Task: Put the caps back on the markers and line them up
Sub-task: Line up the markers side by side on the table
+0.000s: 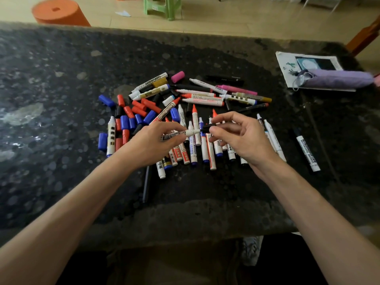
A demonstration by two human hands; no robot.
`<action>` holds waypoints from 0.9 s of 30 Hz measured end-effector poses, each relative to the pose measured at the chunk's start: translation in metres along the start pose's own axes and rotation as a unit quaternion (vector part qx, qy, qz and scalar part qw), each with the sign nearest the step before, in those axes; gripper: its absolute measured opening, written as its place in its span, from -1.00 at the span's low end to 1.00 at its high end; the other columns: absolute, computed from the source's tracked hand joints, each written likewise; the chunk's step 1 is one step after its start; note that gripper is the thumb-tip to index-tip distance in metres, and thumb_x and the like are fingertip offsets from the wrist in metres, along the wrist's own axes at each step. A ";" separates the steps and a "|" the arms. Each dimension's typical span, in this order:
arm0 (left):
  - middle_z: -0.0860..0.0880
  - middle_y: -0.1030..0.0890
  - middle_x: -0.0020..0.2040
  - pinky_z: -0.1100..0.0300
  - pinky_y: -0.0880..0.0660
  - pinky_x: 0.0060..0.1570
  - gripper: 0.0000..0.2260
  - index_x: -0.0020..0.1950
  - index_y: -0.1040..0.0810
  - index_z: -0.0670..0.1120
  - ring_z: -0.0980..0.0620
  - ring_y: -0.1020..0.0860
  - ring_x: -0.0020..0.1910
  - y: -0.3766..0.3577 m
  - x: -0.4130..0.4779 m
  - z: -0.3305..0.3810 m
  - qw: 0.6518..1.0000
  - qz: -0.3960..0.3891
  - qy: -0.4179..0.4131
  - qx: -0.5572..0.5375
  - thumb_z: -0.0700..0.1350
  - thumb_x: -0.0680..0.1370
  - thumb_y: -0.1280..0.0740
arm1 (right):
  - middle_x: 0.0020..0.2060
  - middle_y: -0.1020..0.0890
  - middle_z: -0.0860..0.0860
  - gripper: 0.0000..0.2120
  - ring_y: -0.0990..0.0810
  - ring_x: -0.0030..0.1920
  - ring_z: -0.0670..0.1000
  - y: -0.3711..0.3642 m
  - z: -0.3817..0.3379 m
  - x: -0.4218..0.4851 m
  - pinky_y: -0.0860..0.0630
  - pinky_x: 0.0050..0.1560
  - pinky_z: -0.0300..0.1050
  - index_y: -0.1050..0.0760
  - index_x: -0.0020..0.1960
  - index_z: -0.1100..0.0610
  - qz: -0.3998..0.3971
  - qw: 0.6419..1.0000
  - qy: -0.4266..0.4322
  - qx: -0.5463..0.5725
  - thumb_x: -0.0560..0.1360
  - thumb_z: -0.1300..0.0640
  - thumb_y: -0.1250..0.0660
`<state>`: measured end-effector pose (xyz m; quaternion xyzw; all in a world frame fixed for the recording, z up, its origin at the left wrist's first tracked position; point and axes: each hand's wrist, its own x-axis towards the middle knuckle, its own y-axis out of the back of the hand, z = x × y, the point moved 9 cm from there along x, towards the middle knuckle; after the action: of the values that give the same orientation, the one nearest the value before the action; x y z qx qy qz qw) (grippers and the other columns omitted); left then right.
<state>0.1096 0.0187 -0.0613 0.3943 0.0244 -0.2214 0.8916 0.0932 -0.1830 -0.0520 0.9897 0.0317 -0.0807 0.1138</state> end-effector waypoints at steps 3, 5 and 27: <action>0.20 -0.55 0.01 0.34 -0.45 -0.06 -0.70 0.33 -0.59 0.12 0.18 -0.56 0.00 0.000 -0.001 0.002 1.000 0.002 -0.005 -0.003 0.14 0.64 -0.28 | -0.07 -0.77 0.00 -0.82 -0.77 -0.06 -0.01 -0.010 -0.004 -0.001 -0.57 -0.07 -0.28 -0.68 0.17 0.10 -0.032 0.999 0.022 -0.006 0.56 0.19 -0.49; 0.20 -0.60 -0.01 0.25 -0.53 -0.02 -0.72 0.31 -0.61 0.13 0.16 -0.59 -0.01 0.000 -0.002 0.005 1.000 0.001 -0.010 -0.001 0.13 0.64 -0.29 | -0.07 -0.78 0.02 -0.82 -0.77 -0.07 -0.01 -0.015 -0.005 -0.001 -0.59 -0.04 -0.29 -0.69 0.15 0.15 -0.047 0.998 0.036 -0.014 0.56 0.23 -0.49; 0.07 -0.58 -0.26 -0.16 -0.56 -0.18 -0.81 0.16 -0.63 0.15 0.04 -0.54 -0.27 -0.010 0.000 0.015 0.999 0.024 -0.026 -0.003 0.10 0.68 -0.24 | -0.09 -0.77 0.00 -0.84 -0.76 -0.06 -0.05 -0.019 -0.006 -0.006 -0.66 0.04 -0.20 -0.70 0.11 0.19 0.025 0.997 0.075 -0.002 0.54 0.27 -0.50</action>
<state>0.1037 0.0022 -0.0580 0.3864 -0.0082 -0.2100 0.8981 0.0870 -0.1636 -0.0497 0.9933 0.0152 -0.0031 0.1146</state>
